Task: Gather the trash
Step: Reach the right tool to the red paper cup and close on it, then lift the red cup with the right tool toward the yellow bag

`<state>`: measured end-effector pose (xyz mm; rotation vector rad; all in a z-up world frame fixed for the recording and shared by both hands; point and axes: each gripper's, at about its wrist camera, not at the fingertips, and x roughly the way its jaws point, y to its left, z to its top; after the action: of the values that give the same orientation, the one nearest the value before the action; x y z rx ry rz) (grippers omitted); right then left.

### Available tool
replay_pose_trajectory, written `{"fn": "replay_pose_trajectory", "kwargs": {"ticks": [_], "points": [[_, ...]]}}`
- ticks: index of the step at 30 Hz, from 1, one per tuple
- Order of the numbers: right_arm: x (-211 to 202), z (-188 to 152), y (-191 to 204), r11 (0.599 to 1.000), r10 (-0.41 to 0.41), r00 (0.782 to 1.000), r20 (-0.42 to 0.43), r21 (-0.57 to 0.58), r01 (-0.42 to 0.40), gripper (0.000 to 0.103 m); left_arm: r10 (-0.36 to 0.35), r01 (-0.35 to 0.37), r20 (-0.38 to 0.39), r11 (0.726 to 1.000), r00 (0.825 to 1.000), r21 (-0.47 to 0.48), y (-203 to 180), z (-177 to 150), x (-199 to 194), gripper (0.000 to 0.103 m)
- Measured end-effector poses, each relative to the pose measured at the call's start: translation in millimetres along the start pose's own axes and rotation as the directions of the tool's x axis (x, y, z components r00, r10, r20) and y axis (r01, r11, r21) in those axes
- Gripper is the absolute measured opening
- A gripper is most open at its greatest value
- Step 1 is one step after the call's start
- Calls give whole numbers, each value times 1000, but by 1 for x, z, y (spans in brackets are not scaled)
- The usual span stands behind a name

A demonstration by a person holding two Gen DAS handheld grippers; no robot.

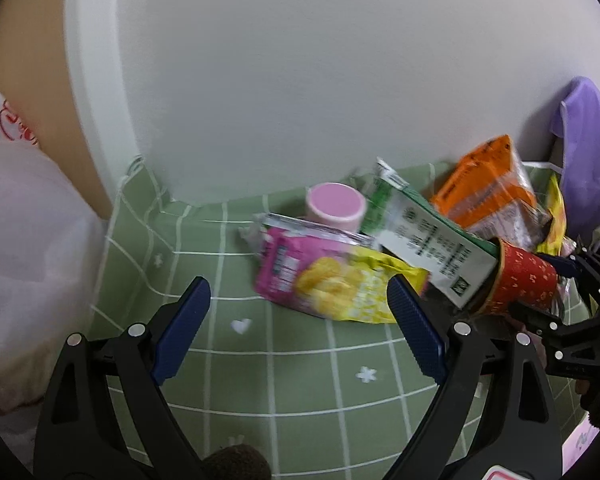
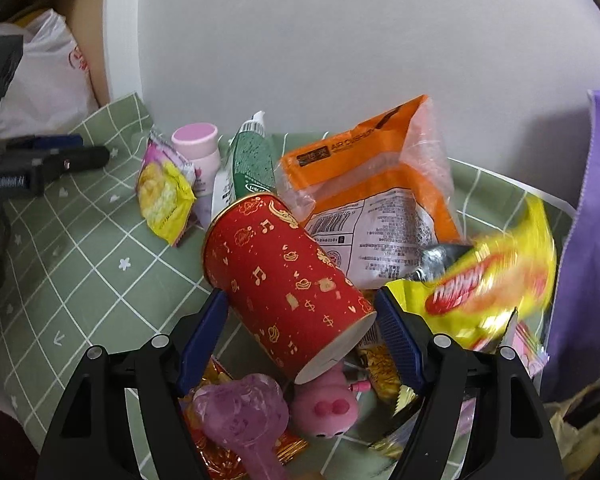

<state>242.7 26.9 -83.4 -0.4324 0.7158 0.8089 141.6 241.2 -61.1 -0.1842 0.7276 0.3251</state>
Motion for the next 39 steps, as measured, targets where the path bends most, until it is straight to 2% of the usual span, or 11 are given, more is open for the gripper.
{"fn": "replay_pose_trajectory", "kwargs": {"ticks": [6,15,19,23,26,29,32,36,38,39], "points": [[-9,2,-9,997,12,1000,-16,74,-10,60,-22,22,-7,997,1000,-76,20,3,15,86],[-60,-15,-23,980,-130,992,11,154,126,56,-80,80,3,996,997,-34,11,6,29,86],[-90,-38,-36,956,-185,983,13,235,177,56,-83,84,11,995,996,-63,20,8,34,86],[-110,-71,-56,910,-227,974,-20,353,220,56,-103,102,-5,989,995,-104,27,11,50,86],[-114,-93,-69,871,-234,970,-65,430,239,56,-128,125,-28,988,991,-88,20,16,66,86],[-122,-104,-73,854,-247,966,-74,454,253,56,-148,144,-58,987,987,-68,12,19,77,86],[-129,-109,-74,852,-253,965,-65,458,254,56,-238,233,-88,970,967,-62,-4,13,74,86],[-127,-110,-69,859,-224,973,-54,460,224,56,-380,378,-132,925,916,-38,-31,-9,55,86],[-124,-108,-63,867,-202,978,-46,455,201,56,-413,414,-145,910,899,-27,-39,-18,45,86],[-123,-106,-61,872,-197,980,-41,450,194,56,-415,419,-149,908,898,-3,-44,-21,38,86]]}}
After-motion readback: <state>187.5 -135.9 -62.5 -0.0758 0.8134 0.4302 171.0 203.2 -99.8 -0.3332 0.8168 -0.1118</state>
